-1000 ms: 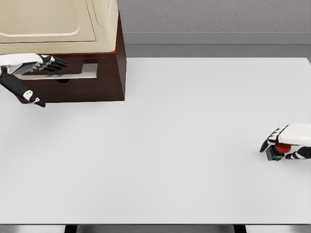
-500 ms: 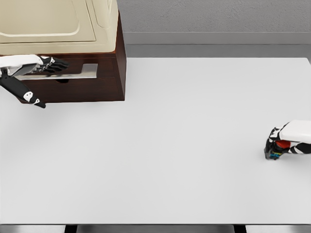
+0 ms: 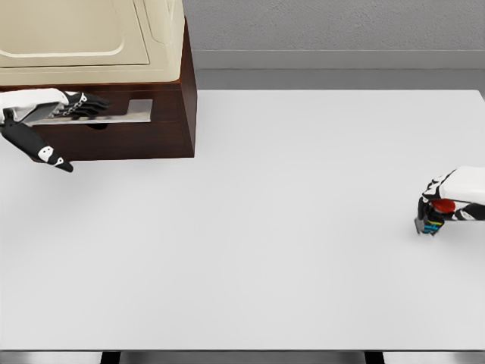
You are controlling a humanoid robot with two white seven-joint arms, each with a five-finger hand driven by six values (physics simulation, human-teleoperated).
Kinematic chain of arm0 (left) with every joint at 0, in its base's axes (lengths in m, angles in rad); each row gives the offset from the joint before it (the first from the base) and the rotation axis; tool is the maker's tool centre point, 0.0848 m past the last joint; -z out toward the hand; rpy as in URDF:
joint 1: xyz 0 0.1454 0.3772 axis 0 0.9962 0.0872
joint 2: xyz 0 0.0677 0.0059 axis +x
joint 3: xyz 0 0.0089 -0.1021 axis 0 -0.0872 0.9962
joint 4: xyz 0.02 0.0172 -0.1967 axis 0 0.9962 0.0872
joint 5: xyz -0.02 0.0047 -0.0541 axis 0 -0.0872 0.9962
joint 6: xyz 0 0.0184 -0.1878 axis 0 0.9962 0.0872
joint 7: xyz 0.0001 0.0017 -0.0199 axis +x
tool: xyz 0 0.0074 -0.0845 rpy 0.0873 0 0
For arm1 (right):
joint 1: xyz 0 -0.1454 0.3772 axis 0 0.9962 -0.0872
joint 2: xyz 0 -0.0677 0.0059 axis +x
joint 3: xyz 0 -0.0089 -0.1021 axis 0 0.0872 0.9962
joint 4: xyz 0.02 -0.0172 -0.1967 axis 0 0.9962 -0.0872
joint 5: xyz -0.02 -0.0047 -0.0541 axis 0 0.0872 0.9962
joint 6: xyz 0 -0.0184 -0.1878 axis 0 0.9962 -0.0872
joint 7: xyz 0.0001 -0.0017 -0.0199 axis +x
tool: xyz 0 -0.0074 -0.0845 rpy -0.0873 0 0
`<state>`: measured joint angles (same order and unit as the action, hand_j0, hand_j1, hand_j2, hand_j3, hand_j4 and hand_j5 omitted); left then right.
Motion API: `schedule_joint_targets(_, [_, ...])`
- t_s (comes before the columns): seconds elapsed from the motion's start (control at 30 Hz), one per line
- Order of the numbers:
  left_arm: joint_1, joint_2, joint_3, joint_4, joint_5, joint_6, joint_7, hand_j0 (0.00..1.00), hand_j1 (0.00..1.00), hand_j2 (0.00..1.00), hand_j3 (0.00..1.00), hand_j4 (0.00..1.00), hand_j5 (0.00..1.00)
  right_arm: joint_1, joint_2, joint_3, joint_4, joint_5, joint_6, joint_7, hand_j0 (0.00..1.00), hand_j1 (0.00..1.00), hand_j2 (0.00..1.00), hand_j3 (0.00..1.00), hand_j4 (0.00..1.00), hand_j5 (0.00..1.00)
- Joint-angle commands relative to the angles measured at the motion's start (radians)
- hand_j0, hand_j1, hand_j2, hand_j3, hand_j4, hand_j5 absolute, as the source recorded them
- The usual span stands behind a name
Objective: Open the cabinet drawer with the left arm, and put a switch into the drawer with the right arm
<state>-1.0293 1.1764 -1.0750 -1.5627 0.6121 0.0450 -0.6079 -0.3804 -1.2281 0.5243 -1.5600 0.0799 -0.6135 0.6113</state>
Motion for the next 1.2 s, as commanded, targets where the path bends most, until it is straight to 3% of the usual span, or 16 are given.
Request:
schedule_joint_targets(0.0, [0.000, 0.000, -0.003, 0.000, -0.003, 0.001, -0.003, 1.00, 1.00, 1.00, 1.00, 1.00, 1.00, -0.003, 0.016, -0.001, -0.002, -0.006, 0.003, 0.000, 0.49, 0.49, 0.49, 0.49, 0.49, 0.49])
schedule_joint_targets(0.37, [0.014, 0.022, -0.005, -0.042, 0.041, 0.001, -0.003, 1.00, 1.00, 1.00, 1.00, 1.00, 1.00, -0.066, 0.070, 0.002, -0.006, -0.006, 0.003, 0.000, 0.46, 0.46, 0.46, 0.46, 0.46, 0.46])
schedule_joint_targets(0.53, [0.025, 0.075, -0.005, -0.082, 0.087, 0.001, -0.003, 1.00, 1.00, 1.00, 1.00, 1.00, 1.00, -0.114, 0.142, 0.003, -0.006, -0.005, 0.003, 0.000, 0.46, 0.46, 0.46, 0.46, 0.46, 0.46])
schedule_joint_targets(0.67, [0.026, 0.080, -0.006, -0.097, 0.097, 0.001, -0.003, 1.00, 1.00, 1.00, 1.00, 1.00, 1.00, -0.144, 0.164, 0.005, -0.009, -0.003, 0.003, 0.000, 0.46, 0.46, 0.46, 0.46, 0.46, 0.46])
schedule_joint_targets(0.83, [0.028, 0.118, -0.008, -0.142, 0.163, 0.004, -0.003, 1.00, 1.00, 1.00, 1.00, 1.00, 1.00, -0.186, 0.199, 0.010, -0.009, -0.002, 0.003, 0.000, 0.46, 0.46, 0.46, 0.46, 0.46, 0.46])
schedule_joint_targets(1.17, [0.071, 0.161, -0.006, -0.155, 0.285, 0.004, -0.003, 1.00, 1.00, 1.00, 1.00, 1.00, 1.00, -0.253, 0.277, 0.040, -0.008, 0.008, 0.003, 0.000, 0.44, 0.44, 0.44, 0.44, 0.44, 0.44])
